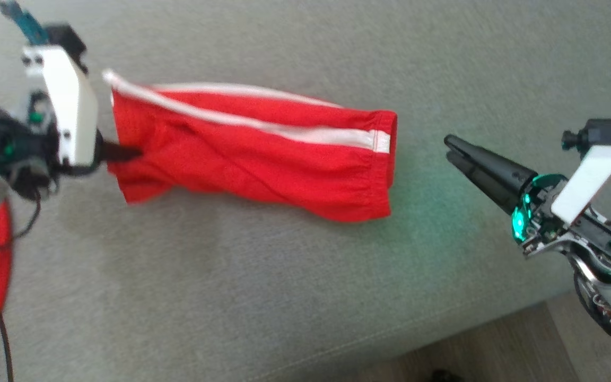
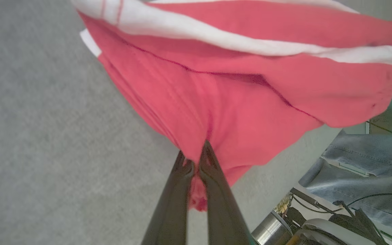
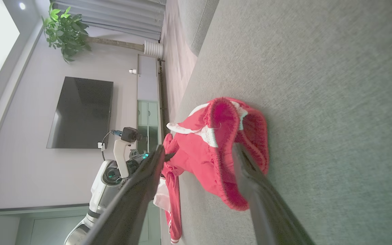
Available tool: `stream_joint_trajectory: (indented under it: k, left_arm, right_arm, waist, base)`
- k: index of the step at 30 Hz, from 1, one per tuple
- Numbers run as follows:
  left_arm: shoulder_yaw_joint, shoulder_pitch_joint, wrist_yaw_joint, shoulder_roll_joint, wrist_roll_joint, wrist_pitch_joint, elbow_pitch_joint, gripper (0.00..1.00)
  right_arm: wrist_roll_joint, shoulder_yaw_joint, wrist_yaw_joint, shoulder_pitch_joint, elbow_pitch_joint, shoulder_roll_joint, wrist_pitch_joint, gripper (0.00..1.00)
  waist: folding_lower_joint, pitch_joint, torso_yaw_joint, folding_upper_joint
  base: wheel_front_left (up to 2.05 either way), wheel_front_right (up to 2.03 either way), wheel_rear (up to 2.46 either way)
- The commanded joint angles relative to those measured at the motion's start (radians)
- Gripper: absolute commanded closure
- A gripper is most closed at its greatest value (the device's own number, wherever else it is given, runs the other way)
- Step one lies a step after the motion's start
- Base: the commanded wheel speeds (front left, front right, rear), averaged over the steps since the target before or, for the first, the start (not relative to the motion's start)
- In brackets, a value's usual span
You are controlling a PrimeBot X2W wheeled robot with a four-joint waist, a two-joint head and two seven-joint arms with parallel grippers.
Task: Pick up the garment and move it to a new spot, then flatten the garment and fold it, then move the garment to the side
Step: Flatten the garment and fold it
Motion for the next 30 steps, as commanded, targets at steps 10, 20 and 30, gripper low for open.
stream_joint_trajectory:
  k: [10, 20, 30]
  left_arm:
    - [0.072, 0.163, 0.025, 0.105, -0.098, -0.046, -0.165, 1.0]
    - [0.065, 0.302, 0.05, 0.106, -0.104, -0.148, -0.182, 0.0]
    - [0.15, 0.285, 0.056, 0.149, 0.127, -0.605, -0.268, 0.0]
  right_arm:
    - [-0.007, -0.004, -0.001, 0.062, -0.009, -0.059, 0.011, 0.0]
    - [-0.012, 0.004, -0.001, 0.091, -0.013, -0.078, -0.007, 0.0]
    - [-0.227, -0.043, -0.001, 0.113, -0.079, -0.086, -0.263, 0.0]
  waist:
    - [0.0001, -0.141, 0.095, 0.0]
    - [0.0001, -0.188, 0.115, 0.0]
    - [0.0001, -0.273, 0.185, 0.0]
  base:
    - [0.0, 0.0, 0.0]
    - [0.0, 0.0, 0.0]
    - [0.0, 0.0, 0.0]
